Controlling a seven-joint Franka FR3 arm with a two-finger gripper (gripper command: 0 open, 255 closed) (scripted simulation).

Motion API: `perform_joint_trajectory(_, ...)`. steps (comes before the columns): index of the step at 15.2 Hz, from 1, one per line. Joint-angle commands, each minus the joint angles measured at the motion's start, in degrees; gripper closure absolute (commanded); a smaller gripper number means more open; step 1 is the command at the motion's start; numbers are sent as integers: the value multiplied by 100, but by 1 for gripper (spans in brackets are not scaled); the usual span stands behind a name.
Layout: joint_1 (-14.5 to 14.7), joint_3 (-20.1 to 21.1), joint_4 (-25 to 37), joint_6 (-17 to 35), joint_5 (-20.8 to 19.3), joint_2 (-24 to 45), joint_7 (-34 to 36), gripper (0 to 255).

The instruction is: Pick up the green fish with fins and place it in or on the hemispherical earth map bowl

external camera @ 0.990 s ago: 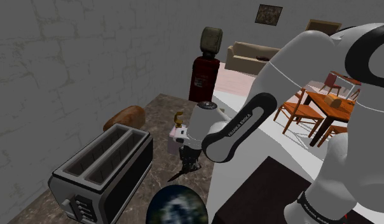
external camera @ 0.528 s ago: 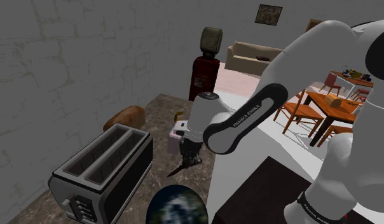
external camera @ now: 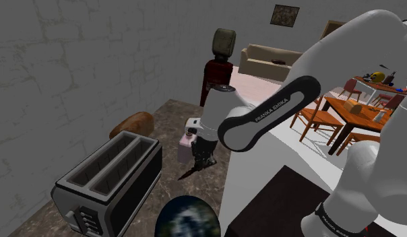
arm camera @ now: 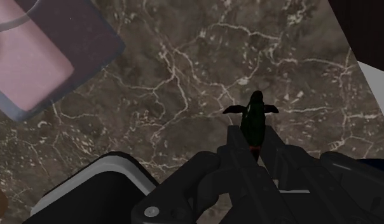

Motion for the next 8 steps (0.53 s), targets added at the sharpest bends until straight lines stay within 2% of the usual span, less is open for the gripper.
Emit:
perform_joint_trajectory(1, -1, 1, 25, -162, 3, -134, 3, 255)
perform_joint_trajectory(8, -5, -2, 164, -726, 12, -560, 9, 255)
